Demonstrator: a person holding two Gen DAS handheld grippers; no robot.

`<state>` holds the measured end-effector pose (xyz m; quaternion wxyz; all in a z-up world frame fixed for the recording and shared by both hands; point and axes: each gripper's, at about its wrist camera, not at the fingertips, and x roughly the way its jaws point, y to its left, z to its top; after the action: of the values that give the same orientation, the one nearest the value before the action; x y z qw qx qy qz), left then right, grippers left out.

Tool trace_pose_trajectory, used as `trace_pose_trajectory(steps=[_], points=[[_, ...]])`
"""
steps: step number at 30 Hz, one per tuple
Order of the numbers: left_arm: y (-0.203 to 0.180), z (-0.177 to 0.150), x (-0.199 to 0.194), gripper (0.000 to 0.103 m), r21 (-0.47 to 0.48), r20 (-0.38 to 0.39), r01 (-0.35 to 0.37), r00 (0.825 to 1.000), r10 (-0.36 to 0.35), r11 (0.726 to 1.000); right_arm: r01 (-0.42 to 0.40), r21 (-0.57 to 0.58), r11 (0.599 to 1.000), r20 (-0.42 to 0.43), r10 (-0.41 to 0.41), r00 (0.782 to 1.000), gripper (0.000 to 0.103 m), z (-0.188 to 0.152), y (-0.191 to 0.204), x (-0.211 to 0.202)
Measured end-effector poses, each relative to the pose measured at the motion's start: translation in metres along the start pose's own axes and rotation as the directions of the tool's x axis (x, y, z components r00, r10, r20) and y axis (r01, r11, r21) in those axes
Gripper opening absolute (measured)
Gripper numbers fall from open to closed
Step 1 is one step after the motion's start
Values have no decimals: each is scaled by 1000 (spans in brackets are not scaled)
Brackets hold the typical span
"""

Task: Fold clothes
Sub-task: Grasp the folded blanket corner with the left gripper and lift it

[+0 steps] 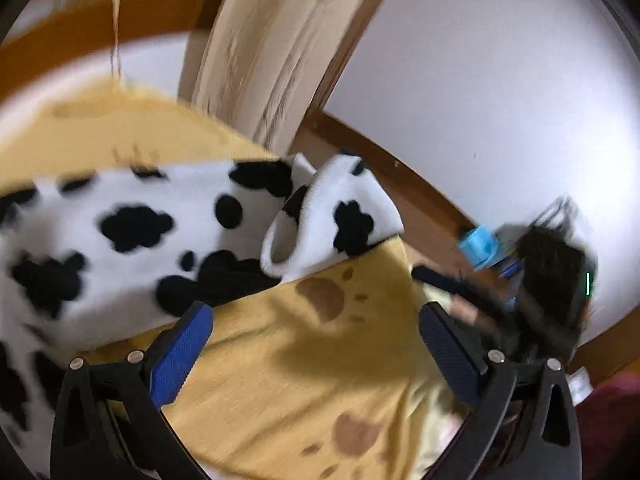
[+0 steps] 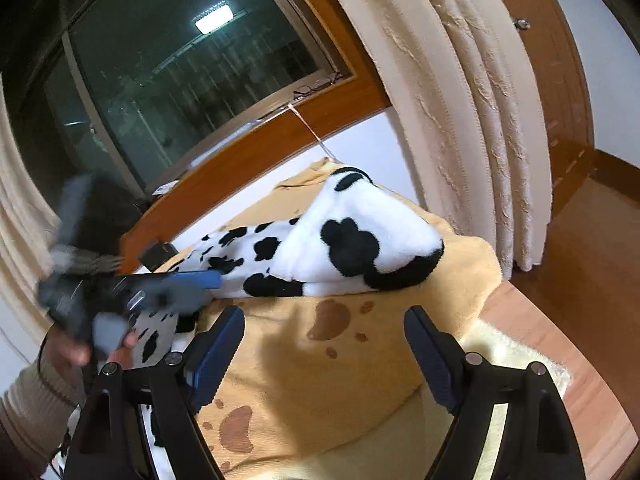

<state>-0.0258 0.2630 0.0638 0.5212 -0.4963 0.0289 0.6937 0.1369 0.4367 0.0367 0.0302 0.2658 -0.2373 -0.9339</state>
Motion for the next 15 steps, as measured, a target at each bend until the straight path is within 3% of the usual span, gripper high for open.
trace_pose_trajectory(steps=[3,9,11,12,15], points=[[10,20,19,100,-79,-30,71,997,-73,994,10,4,1000,-8,-10,1000,84,-2,0,1],[12,38,55,55,-95,-109,53,992,-63,994,1,11,1000,13,-1,1000,84,-4,-2,0],[13,38,62,30,-101,-121,38,991,-50,994,-3,11,1000,13,3,1000,84,-4,-1,1],[13,39,64,23,-108,-120,34,992,-47,994,-4,8,1000,11,4,1000,84,-5,1,1],[13,42,57,14,-133,-81,42,995,-54,990,-6,2,1000,10,6,1000,84,-5,2,1]])
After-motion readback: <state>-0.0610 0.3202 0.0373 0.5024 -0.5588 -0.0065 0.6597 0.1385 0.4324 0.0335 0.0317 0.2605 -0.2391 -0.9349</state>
